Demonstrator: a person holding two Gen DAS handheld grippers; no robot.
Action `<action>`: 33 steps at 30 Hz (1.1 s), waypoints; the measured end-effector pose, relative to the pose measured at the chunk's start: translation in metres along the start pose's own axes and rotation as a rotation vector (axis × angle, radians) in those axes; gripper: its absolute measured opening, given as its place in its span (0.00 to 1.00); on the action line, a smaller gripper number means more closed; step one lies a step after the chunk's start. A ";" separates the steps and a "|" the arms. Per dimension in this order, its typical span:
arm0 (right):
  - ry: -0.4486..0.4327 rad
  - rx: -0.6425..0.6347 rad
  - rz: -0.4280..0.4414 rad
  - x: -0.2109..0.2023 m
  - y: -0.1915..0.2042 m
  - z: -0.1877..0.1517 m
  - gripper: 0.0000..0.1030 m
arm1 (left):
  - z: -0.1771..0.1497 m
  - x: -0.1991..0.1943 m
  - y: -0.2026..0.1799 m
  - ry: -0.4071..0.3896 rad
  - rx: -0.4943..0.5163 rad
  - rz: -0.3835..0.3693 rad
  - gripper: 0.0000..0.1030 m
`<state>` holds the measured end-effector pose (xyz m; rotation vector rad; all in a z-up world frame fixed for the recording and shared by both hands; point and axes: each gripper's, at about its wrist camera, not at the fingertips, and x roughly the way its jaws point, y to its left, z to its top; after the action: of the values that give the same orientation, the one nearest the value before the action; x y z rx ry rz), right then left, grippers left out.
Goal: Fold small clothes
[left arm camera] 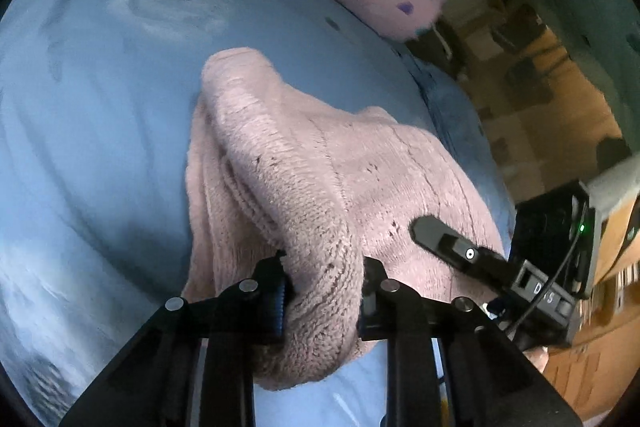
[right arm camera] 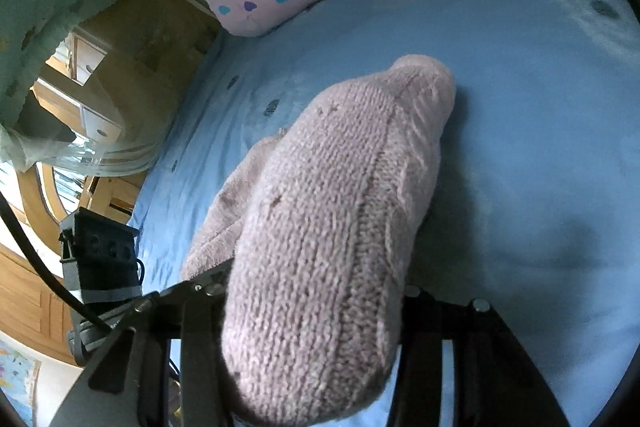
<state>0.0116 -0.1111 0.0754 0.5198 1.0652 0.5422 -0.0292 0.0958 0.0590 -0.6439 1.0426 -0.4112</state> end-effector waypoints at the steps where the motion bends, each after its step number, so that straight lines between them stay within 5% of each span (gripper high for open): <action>1: -0.010 -0.003 -0.007 -0.010 -0.003 -0.003 0.45 | -0.009 0.006 -0.010 0.012 0.008 -0.005 0.16; 11: -0.071 0.013 -0.054 -0.095 -0.046 -0.039 0.45 | -0.055 0.034 -0.070 0.082 0.070 -0.025 0.16; 23: -0.035 0.006 -0.250 -0.080 -0.102 -0.094 0.56 | -0.094 0.071 -0.091 0.116 0.231 0.210 0.21; 33: -0.055 -0.086 -0.335 -0.110 -0.080 -0.098 0.58 | -0.102 0.051 -0.115 0.040 0.385 0.355 0.22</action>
<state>-0.1071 -0.2291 0.0597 0.2709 1.0451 0.2745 -0.0984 -0.0503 0.0663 -0.1023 1.0543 -0.3013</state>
